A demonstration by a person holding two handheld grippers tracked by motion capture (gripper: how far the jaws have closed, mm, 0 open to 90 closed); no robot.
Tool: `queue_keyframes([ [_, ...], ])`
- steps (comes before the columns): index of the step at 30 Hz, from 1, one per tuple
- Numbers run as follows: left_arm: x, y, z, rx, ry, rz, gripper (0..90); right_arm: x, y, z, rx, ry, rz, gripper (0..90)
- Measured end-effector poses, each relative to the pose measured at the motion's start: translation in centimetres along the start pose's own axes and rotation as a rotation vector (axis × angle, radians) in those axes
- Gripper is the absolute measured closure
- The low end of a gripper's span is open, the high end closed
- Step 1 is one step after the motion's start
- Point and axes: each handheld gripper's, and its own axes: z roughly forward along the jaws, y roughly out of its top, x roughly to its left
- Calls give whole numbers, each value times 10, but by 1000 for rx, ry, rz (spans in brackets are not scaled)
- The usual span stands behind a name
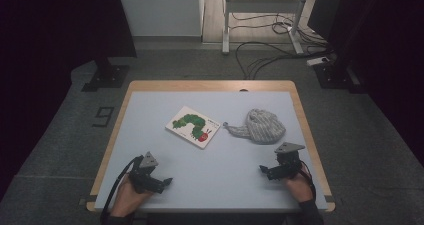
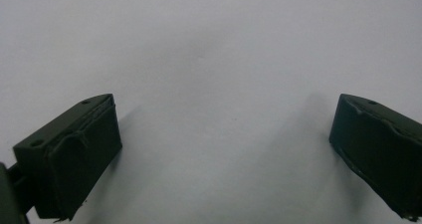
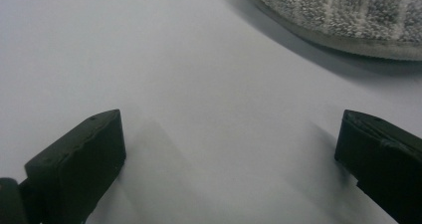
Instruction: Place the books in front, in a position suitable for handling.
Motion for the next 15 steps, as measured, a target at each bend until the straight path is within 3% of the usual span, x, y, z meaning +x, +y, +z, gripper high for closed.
queue_keyframes([
  [15, 0, 0, 1, -5, 6, 0, 0, 0, 0, 0, 1, 0, 1, 0],
])
